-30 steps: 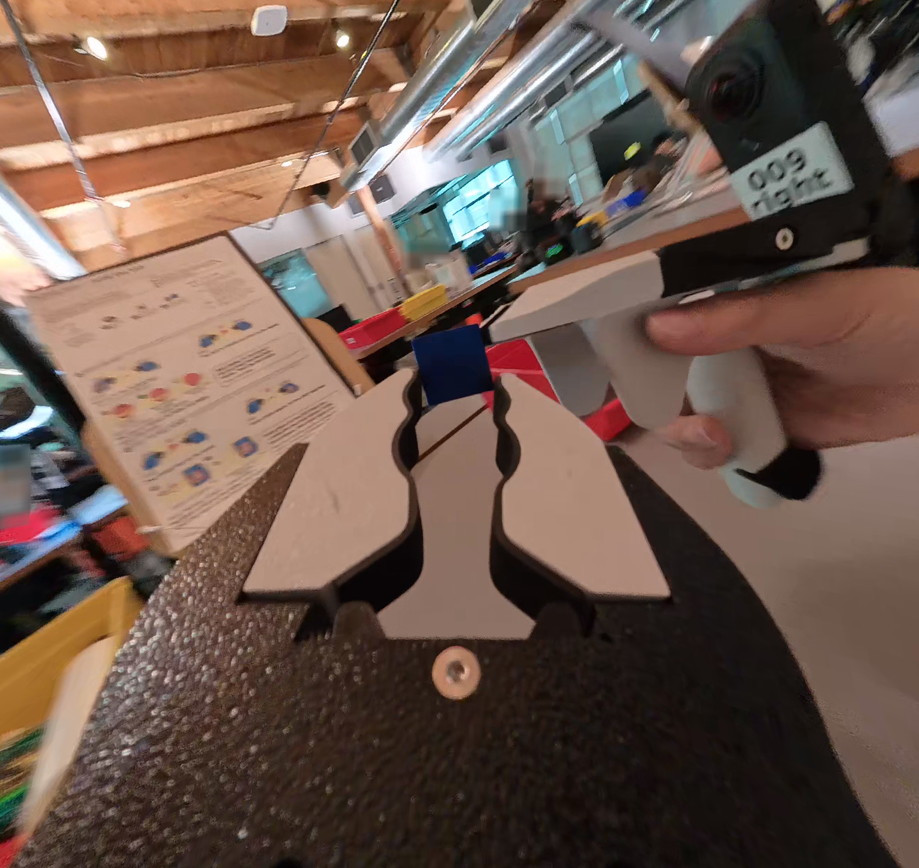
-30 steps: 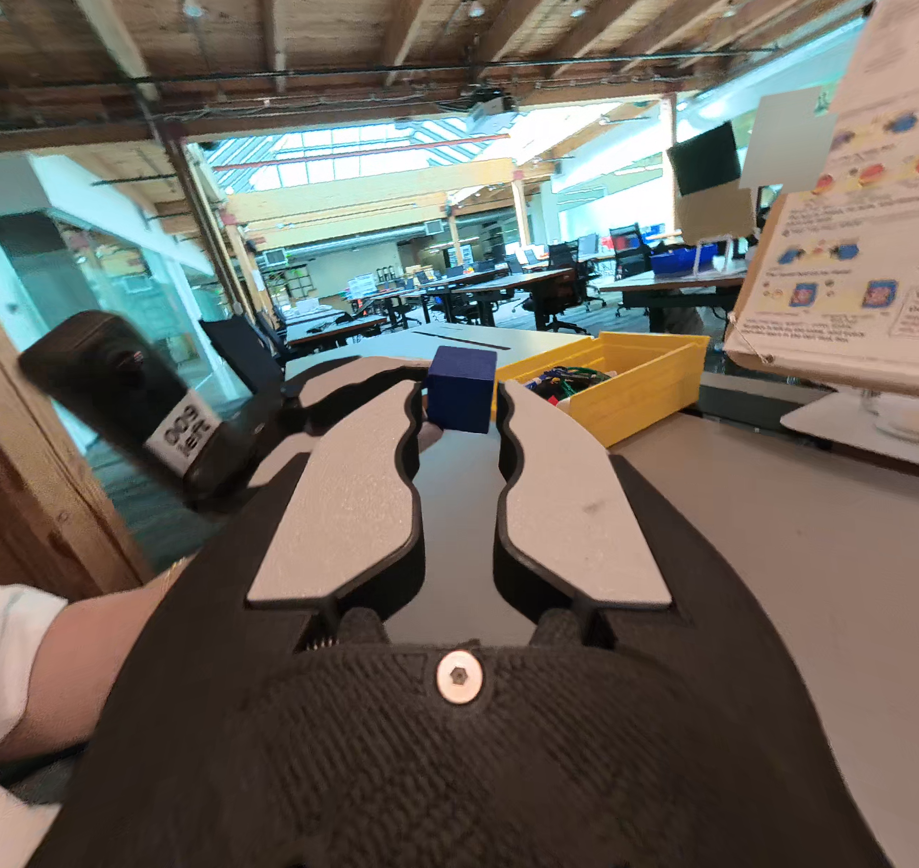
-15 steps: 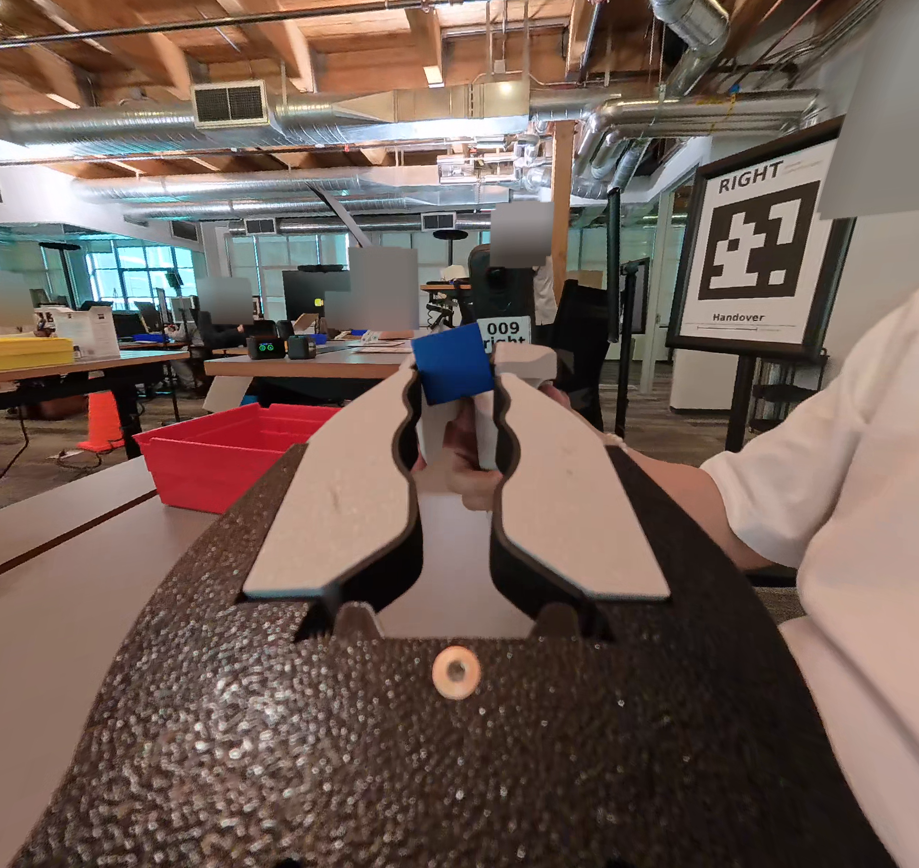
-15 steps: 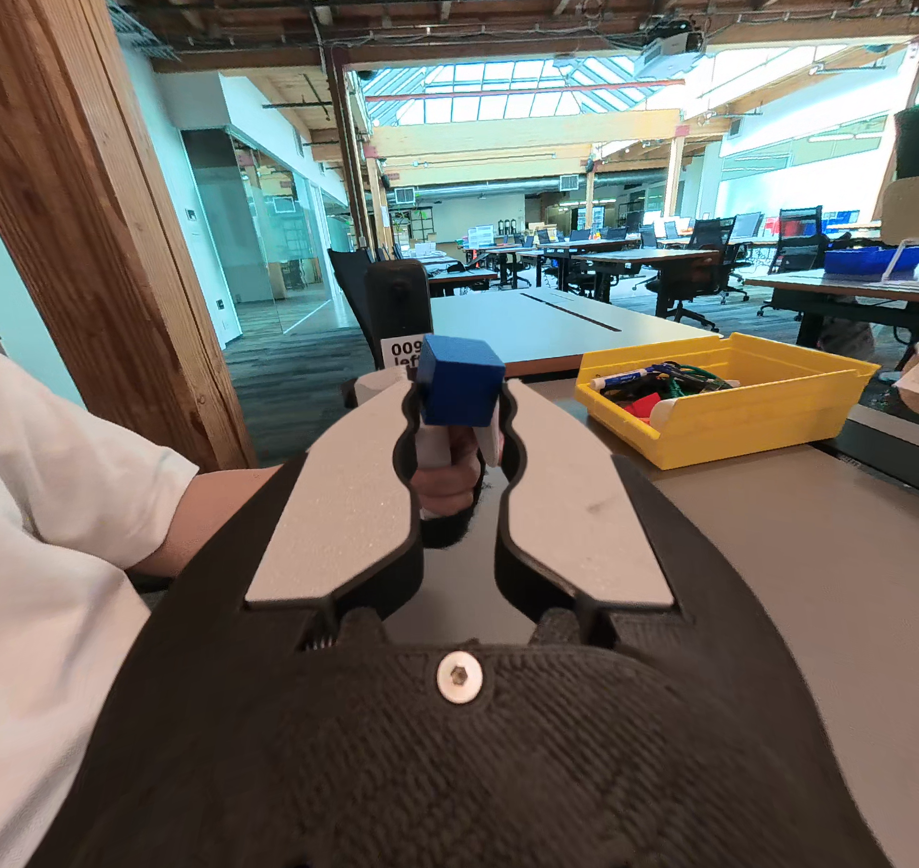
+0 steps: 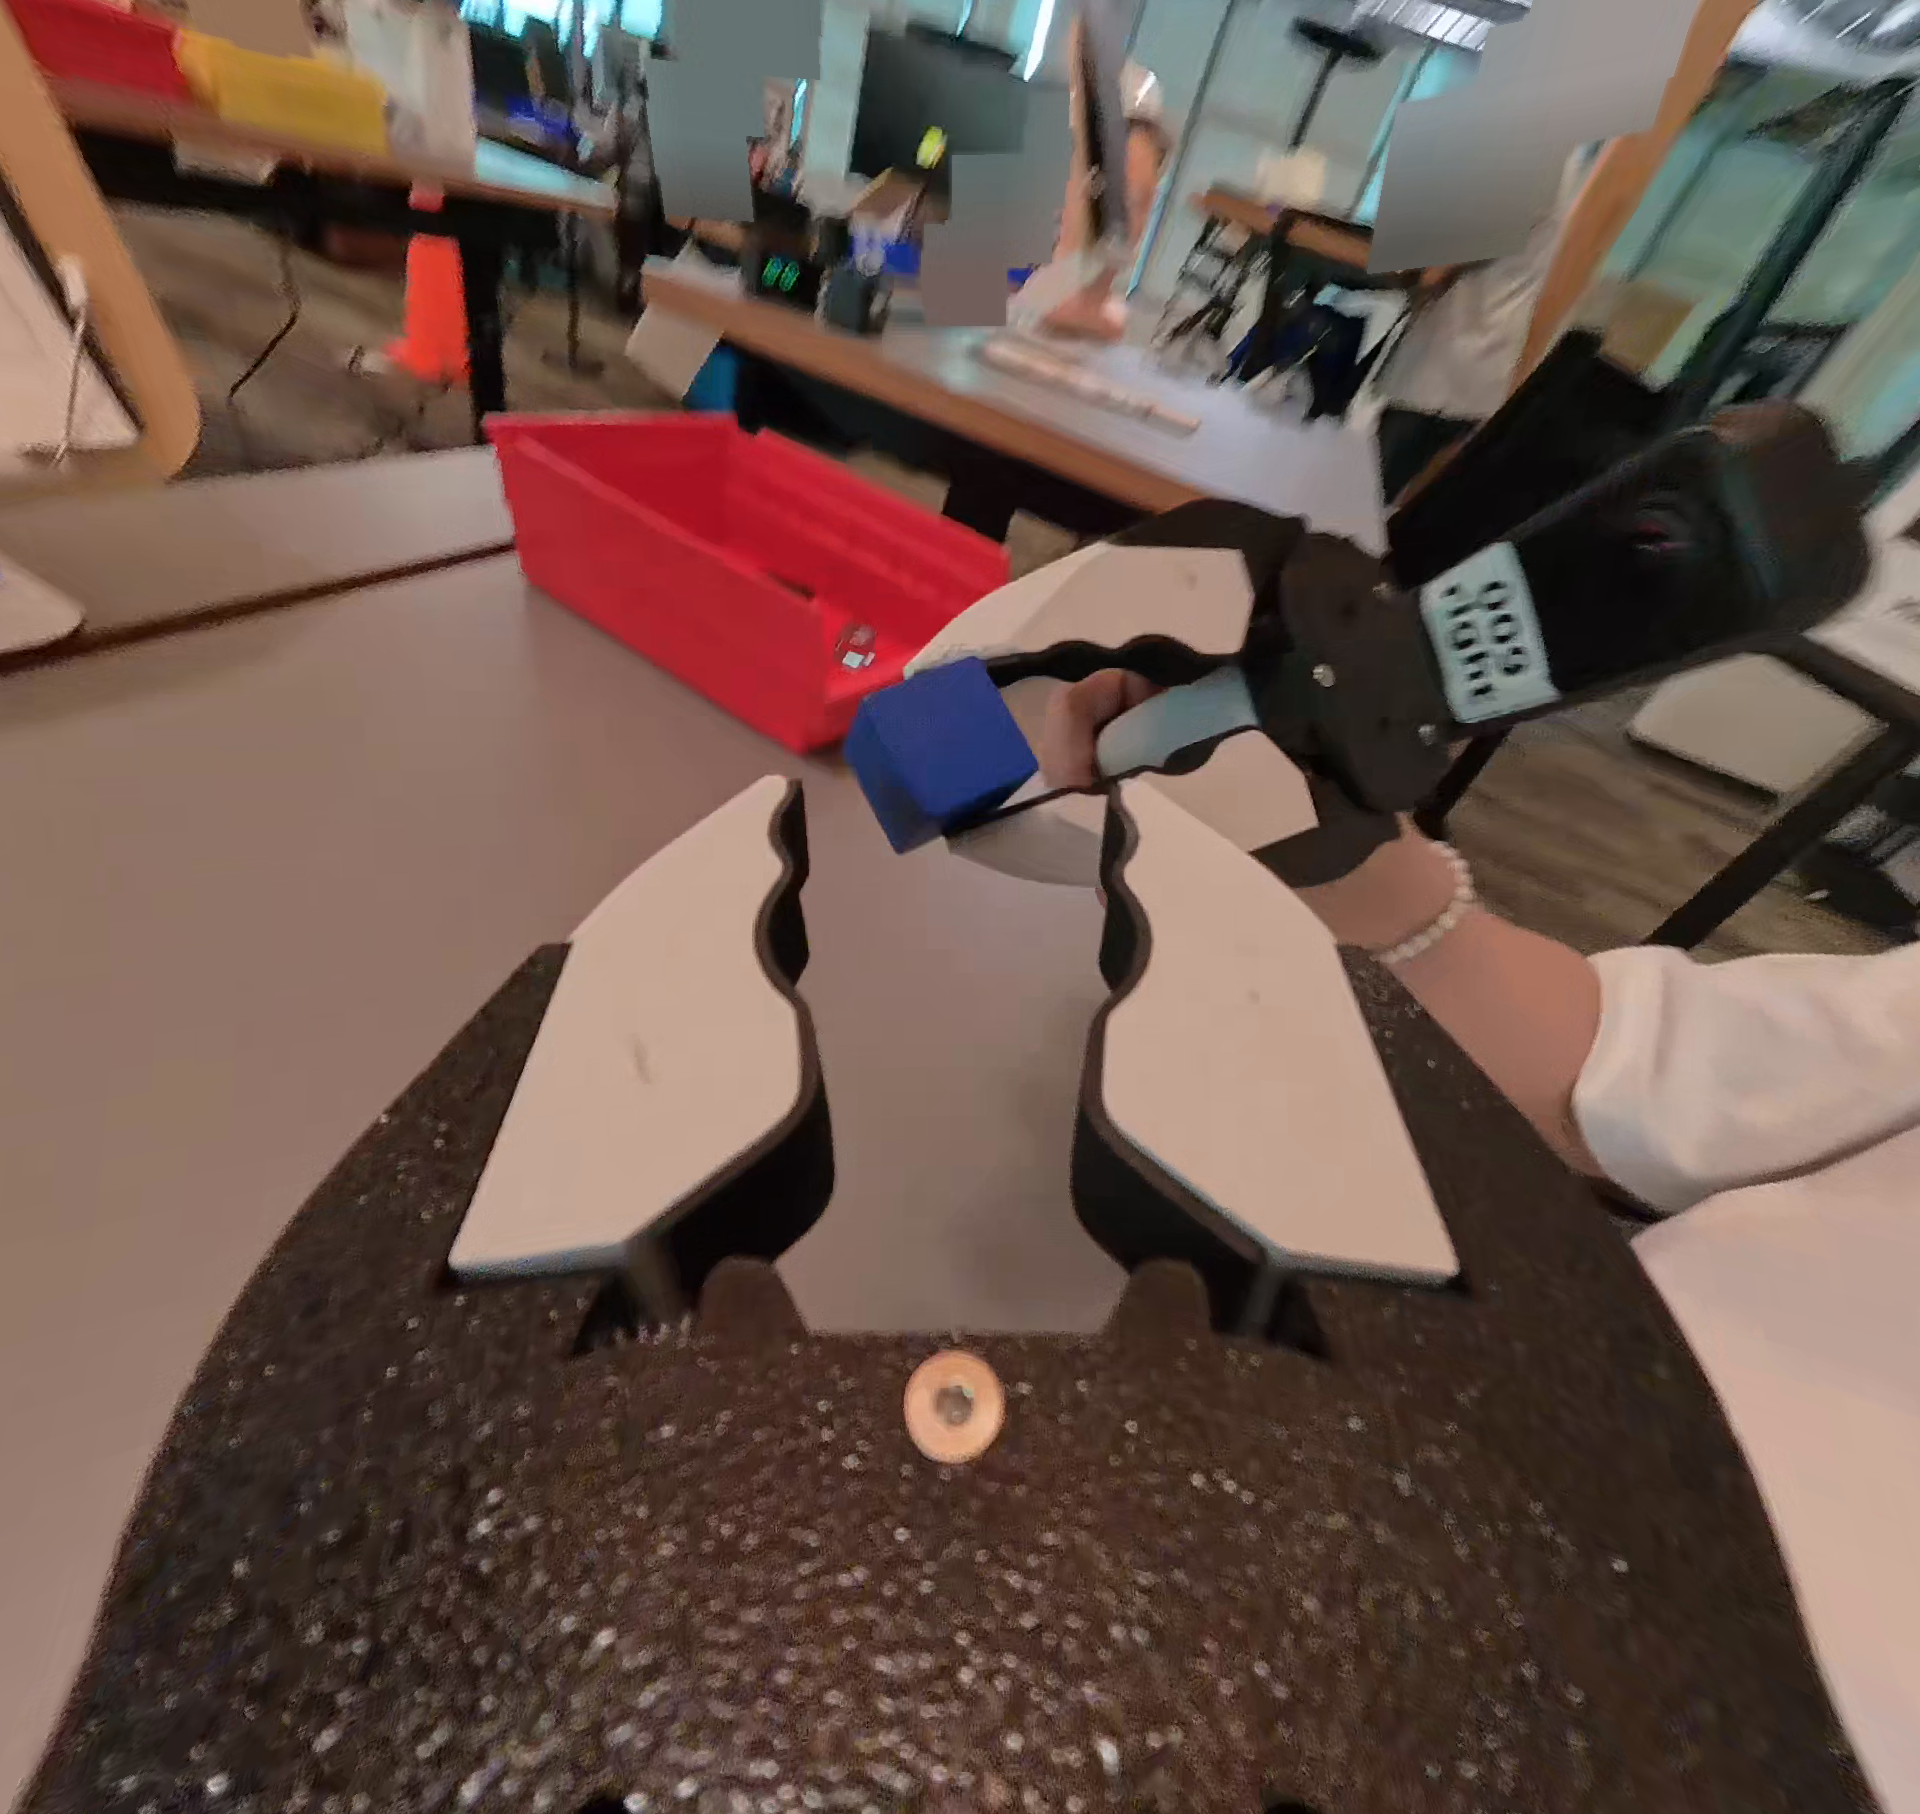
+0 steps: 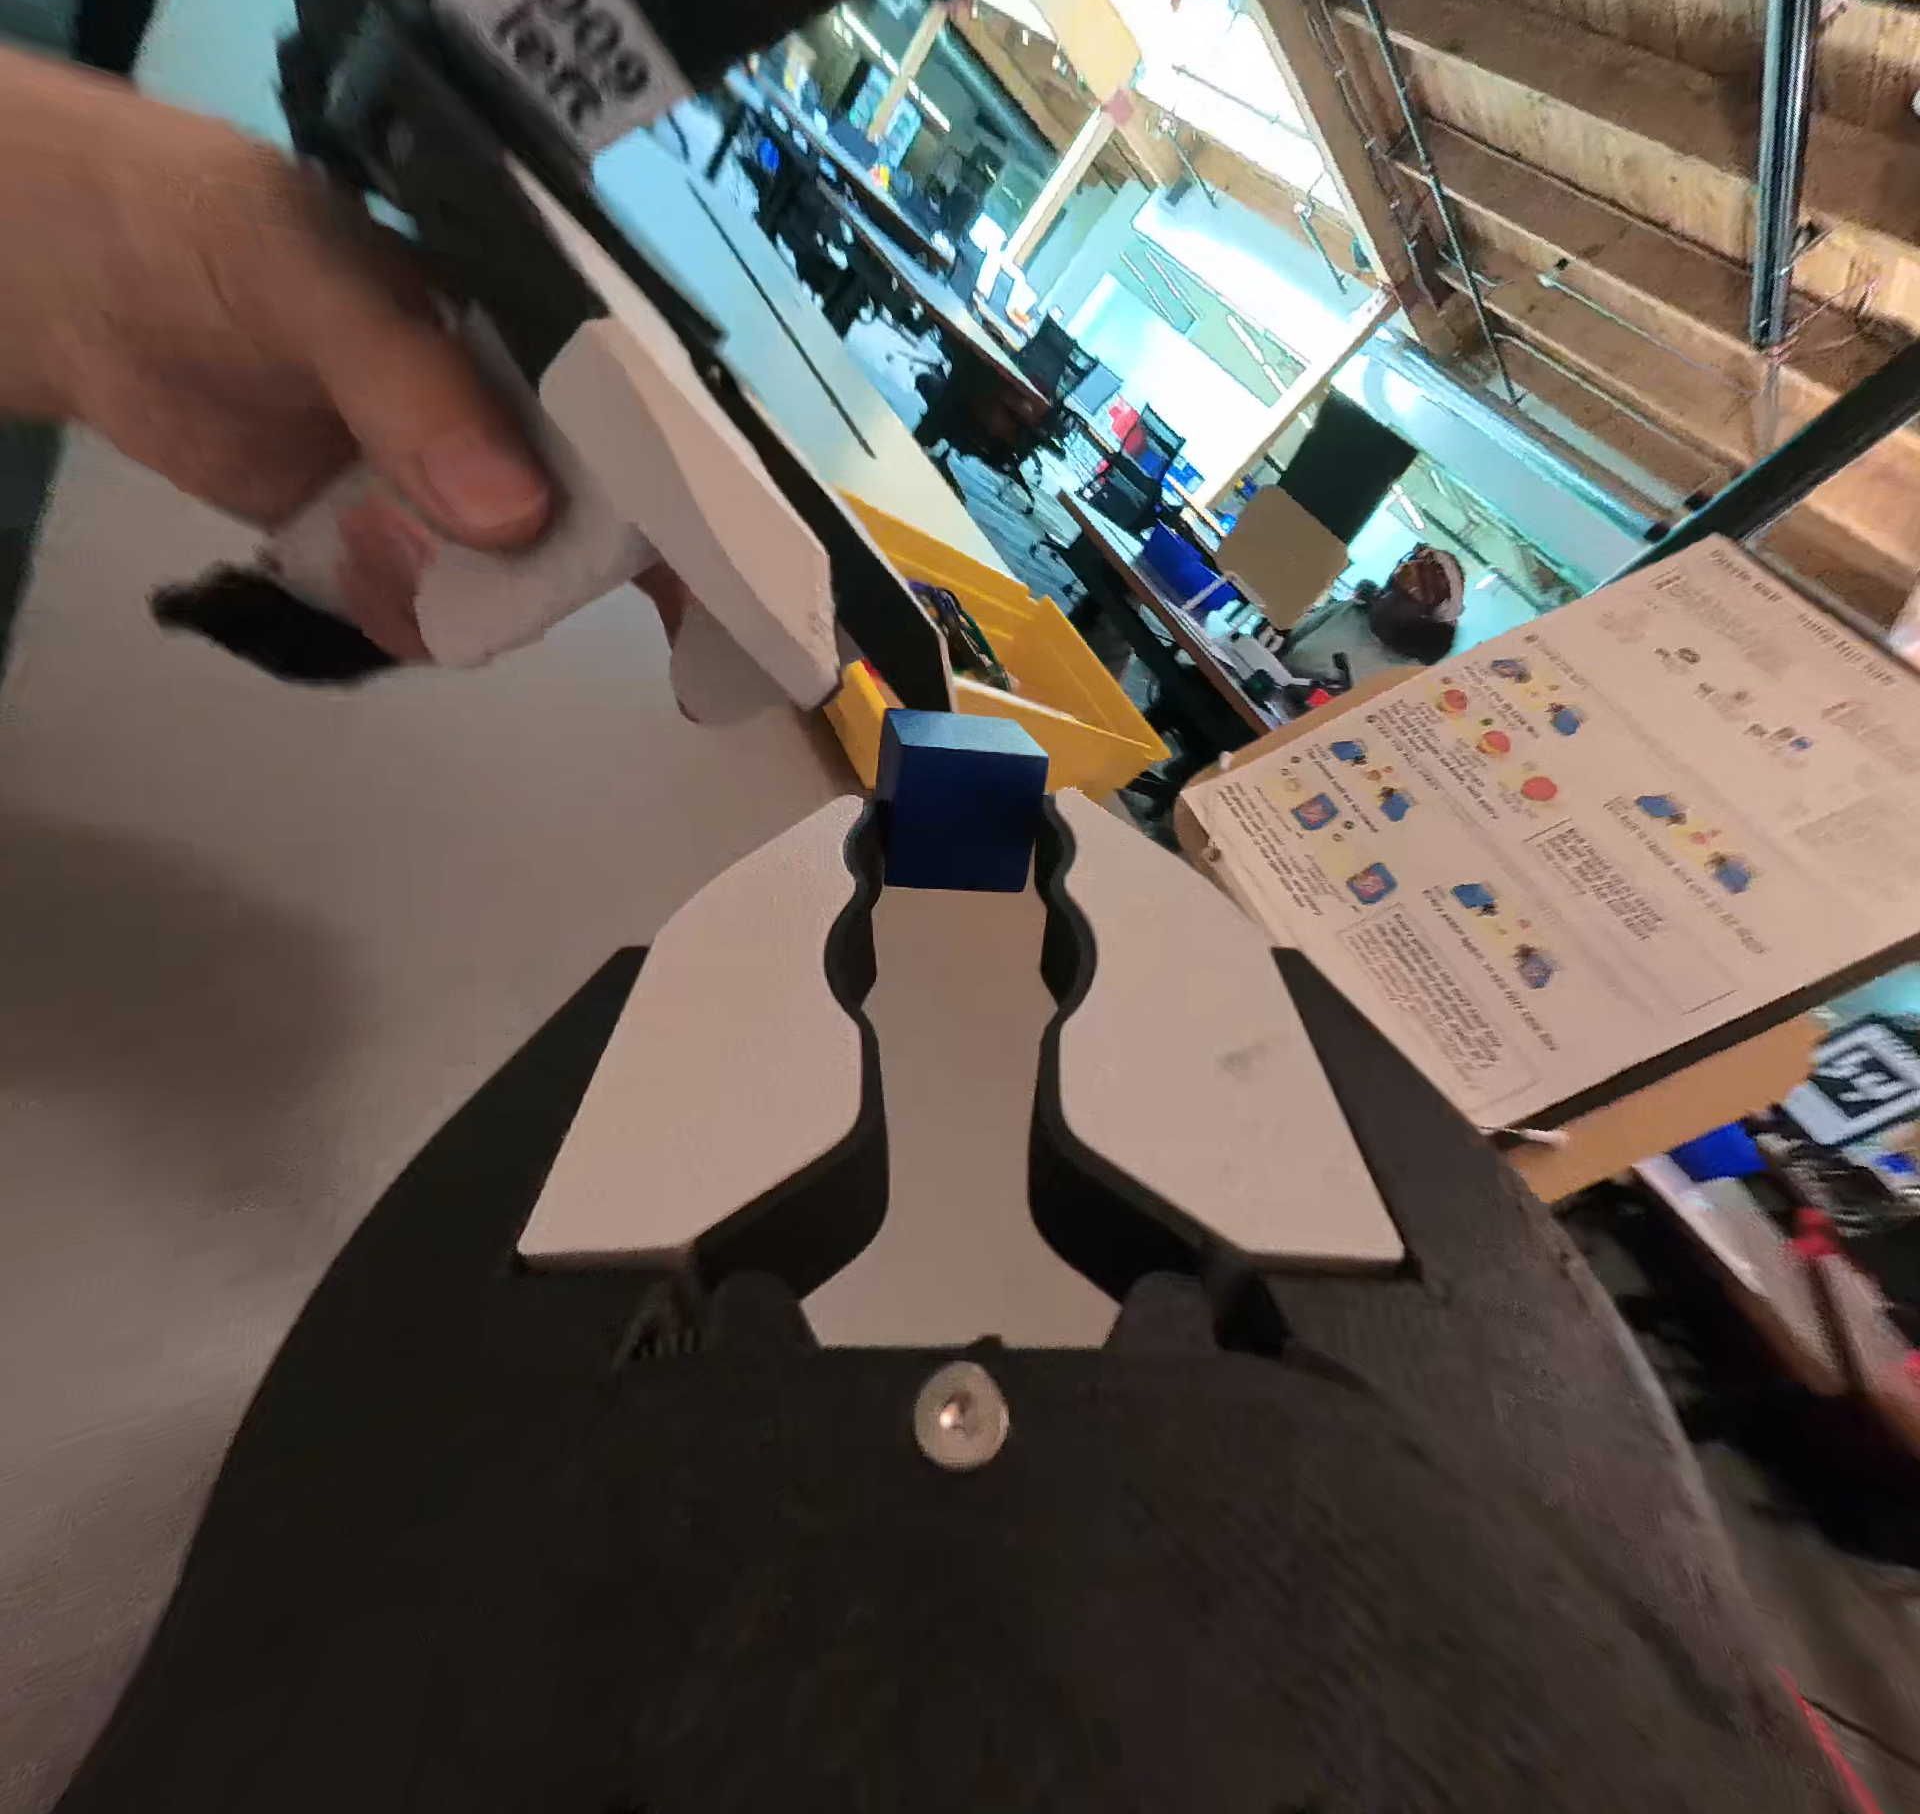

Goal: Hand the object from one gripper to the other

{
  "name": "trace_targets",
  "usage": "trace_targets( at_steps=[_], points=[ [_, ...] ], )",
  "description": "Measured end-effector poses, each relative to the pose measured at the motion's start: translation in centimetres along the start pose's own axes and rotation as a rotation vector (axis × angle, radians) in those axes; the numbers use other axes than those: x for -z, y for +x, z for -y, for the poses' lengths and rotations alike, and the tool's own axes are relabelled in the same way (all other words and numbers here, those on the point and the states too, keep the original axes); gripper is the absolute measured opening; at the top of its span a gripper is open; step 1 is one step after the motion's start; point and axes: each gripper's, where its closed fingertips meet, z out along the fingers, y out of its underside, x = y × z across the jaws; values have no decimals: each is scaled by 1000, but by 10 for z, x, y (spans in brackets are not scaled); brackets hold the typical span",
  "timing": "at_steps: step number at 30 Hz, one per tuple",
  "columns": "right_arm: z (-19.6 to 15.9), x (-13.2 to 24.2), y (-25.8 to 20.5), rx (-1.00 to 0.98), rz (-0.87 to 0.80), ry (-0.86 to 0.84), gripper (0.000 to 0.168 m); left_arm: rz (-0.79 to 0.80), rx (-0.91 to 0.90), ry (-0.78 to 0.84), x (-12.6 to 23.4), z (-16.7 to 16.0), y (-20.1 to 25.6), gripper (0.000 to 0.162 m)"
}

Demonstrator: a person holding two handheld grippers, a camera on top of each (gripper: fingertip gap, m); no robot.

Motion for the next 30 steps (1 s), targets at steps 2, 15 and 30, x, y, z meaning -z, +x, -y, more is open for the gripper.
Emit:
trace_targets(
  at_steps=[2, 15, 30],
  points=[
    [-7, -5, -8, 87, 9, -57, 28, 83, -10, -81, -1, -9, -6, 50],
    [-17, -13, -20, 311, -23, -164, 27, 29, 3, -155, -3, -31, -18, 27],
    [36, 7, -13, -799, 344, 328, 30, -432, -65, 228, 16, 2, 22, 27]
  ],
)
